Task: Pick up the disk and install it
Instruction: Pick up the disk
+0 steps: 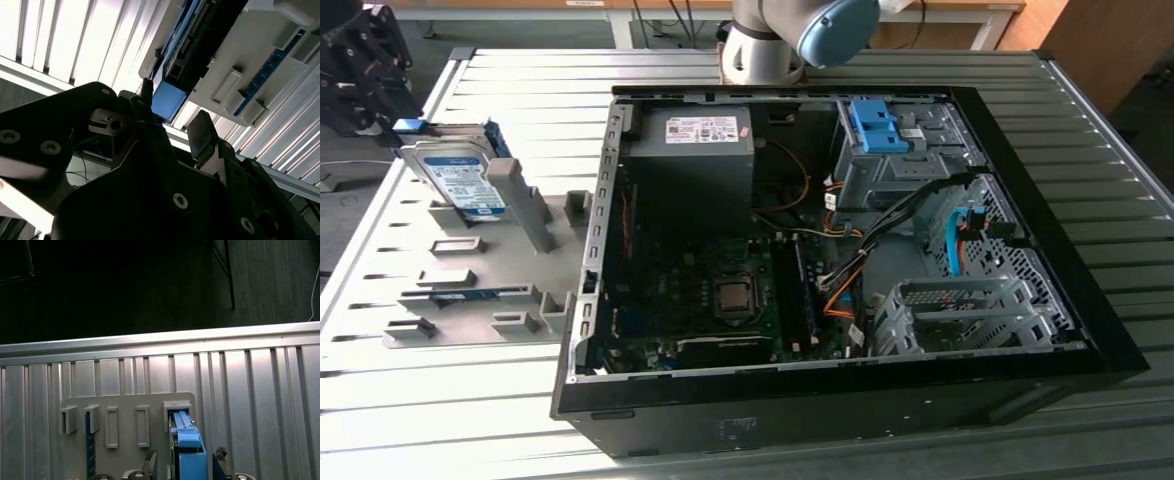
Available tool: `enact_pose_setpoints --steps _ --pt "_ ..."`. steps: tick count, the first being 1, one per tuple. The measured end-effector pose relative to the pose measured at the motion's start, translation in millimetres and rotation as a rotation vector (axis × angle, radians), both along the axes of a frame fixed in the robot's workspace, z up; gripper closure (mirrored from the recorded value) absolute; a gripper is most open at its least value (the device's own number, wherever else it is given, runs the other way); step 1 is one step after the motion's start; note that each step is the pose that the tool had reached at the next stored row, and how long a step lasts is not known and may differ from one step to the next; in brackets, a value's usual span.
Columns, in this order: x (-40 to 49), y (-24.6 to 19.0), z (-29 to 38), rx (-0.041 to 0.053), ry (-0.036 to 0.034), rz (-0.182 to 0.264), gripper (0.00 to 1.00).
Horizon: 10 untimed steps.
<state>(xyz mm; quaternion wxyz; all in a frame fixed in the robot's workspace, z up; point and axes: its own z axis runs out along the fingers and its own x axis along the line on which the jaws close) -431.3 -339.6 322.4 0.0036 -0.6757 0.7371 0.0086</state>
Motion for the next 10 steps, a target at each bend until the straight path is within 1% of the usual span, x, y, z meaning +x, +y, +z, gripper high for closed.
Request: enact_pose_setpoints --steps 4,10 --pt "2.7 0.0 -5.0 0.0001 -0.0001 0.0 0.45" --pt "2.8 -0.1 -6.1 0.0001 -0.0001 0.0 0.45"
